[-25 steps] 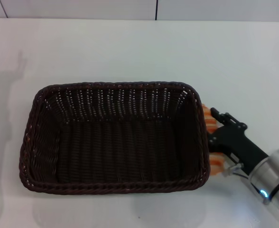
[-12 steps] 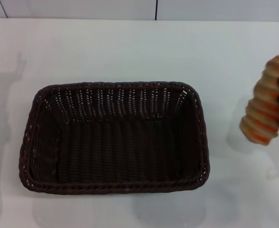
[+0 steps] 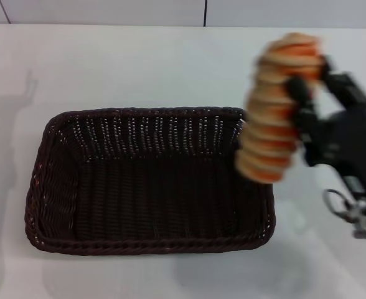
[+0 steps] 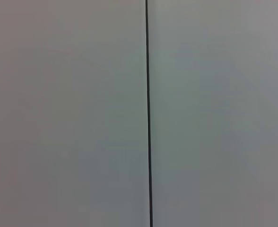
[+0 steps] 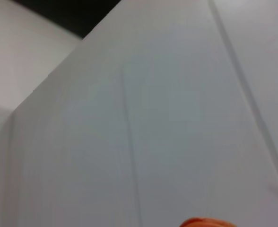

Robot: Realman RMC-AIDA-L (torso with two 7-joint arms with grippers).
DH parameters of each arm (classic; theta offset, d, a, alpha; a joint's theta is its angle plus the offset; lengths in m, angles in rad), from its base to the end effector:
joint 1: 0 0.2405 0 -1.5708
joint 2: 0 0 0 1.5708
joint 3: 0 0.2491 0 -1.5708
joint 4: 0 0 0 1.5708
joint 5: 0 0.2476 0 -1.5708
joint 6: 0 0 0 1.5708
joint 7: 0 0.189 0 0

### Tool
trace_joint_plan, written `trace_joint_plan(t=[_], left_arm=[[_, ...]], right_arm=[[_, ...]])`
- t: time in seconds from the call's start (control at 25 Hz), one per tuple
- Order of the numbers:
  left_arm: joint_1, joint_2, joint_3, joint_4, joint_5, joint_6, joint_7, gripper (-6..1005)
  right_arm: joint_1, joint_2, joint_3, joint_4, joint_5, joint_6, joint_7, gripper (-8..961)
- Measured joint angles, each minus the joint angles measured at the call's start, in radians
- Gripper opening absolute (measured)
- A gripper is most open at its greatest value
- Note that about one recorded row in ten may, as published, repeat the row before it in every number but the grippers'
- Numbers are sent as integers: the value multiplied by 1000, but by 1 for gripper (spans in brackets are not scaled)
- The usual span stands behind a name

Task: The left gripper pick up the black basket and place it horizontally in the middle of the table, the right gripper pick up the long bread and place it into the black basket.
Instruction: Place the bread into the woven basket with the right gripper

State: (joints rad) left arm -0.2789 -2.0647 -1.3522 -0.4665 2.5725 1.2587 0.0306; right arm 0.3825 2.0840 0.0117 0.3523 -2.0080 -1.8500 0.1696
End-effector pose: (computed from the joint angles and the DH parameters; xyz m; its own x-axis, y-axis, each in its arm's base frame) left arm -0.3213 0.3909 0.0565 0.7031 -0.3549 0.6162 0.6854 0.1073 -0.7203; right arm 0.2034 0.2610 -0.0789 0.3138 0.3217 -0.8933 -0.5487 -0.7064 -0.4472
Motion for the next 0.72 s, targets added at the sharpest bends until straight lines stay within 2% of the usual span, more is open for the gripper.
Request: trace_joint_plan(t=[0.04, 0.24, 0.44, 0.64, 0.72], left_arm=[[4, 0, 3, -4, 0, 1, 0, 807], [22, 1, 7, -24, 0, 2, 0, 807], [32, 2, 6, -28, 0, 4, 0, 807], [37, 2, 4, -27, 0, 4, 0, 807], [41, 2, 3, -27, 0, 4, 0, 807]], right_arm=[[29, -3, -1, 16, -12, 62, 16, 413], [63, -3, -1, 24, -46, 147, 59, 395], [86, -4, 0, 18, -60, 200, 126, 501], [89, -3, 12, 14, -57, 211, 131, 737], [80, -4, 36, -6, -50, 208, 131, 754]])
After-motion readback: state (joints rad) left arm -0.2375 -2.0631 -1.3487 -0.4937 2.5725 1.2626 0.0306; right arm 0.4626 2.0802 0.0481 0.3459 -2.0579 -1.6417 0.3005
